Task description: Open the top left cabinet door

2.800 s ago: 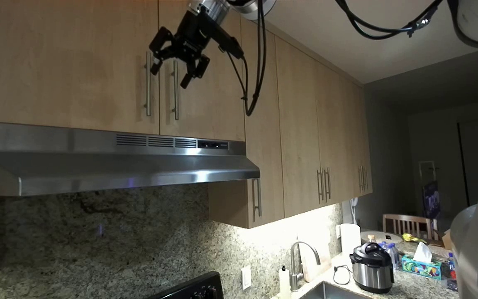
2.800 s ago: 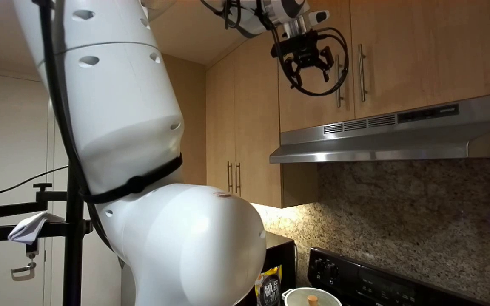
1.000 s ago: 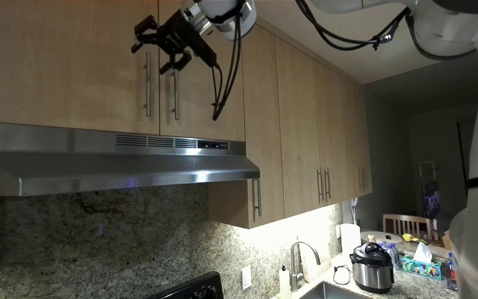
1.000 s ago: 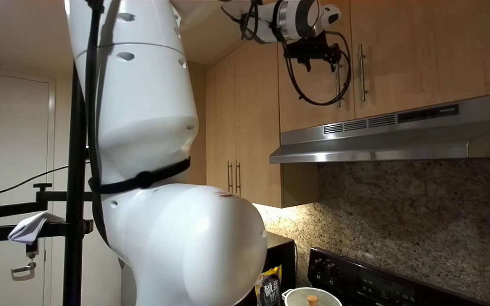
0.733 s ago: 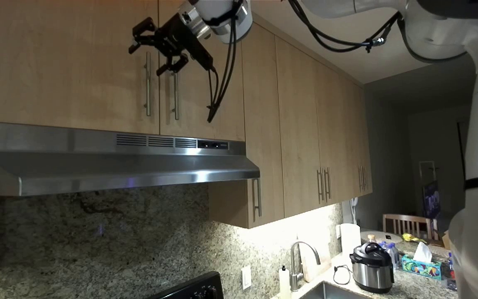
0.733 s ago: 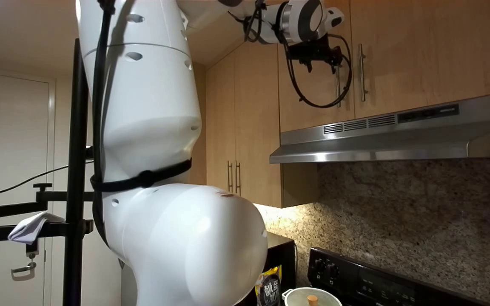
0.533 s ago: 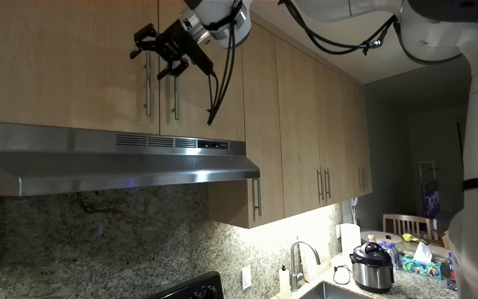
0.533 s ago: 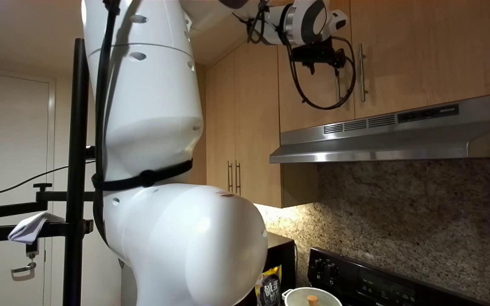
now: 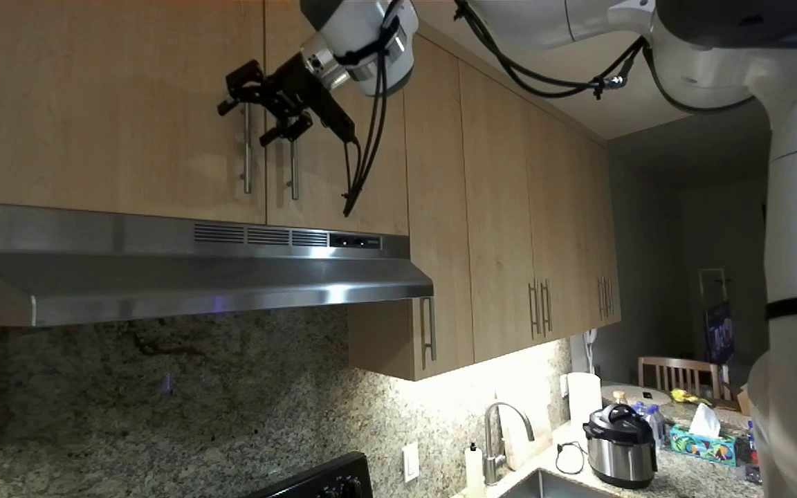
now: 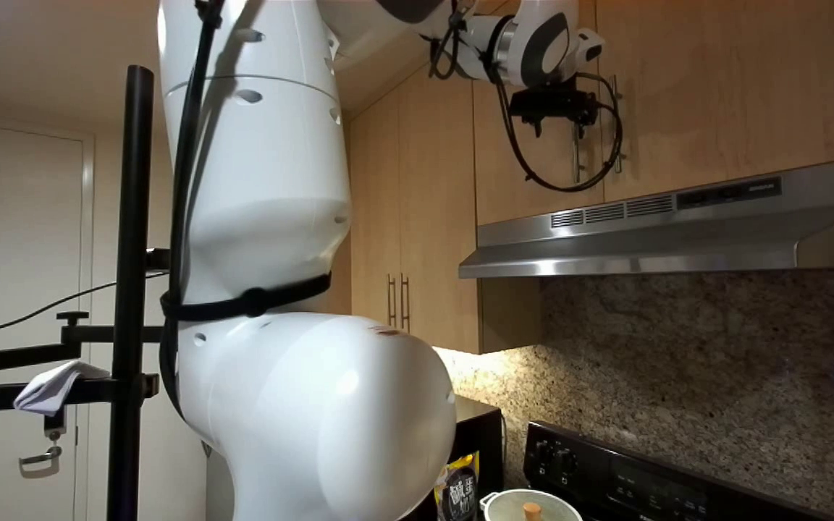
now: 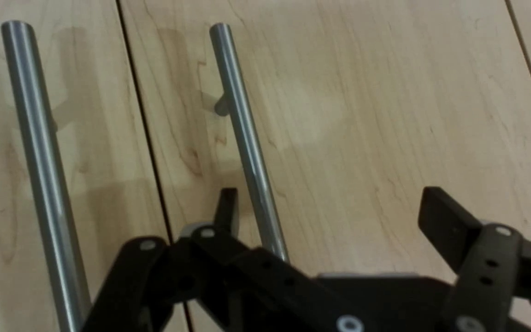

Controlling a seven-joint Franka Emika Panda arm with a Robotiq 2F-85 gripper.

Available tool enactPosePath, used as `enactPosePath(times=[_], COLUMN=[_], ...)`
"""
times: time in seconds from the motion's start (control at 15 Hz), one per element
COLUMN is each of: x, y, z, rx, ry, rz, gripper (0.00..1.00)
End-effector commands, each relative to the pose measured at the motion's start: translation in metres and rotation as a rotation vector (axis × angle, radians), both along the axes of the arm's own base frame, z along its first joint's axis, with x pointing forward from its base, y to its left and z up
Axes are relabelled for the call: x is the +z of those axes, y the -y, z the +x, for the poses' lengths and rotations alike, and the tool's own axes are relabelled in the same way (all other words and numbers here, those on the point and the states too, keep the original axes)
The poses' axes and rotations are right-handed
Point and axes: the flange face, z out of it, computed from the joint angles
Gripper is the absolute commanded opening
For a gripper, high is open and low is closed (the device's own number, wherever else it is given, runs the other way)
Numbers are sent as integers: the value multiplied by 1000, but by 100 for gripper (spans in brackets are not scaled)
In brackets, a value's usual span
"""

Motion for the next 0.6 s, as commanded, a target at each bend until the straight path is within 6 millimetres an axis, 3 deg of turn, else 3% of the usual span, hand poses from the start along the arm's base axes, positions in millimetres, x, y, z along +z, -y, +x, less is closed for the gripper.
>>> enactPosePath(times=[0.0,0.53], x=[-3,-6], y=[-2,-6], z=[13,27], rx=[69,164], ry=[41,61], rz=[7,45], gripper=[100,100])
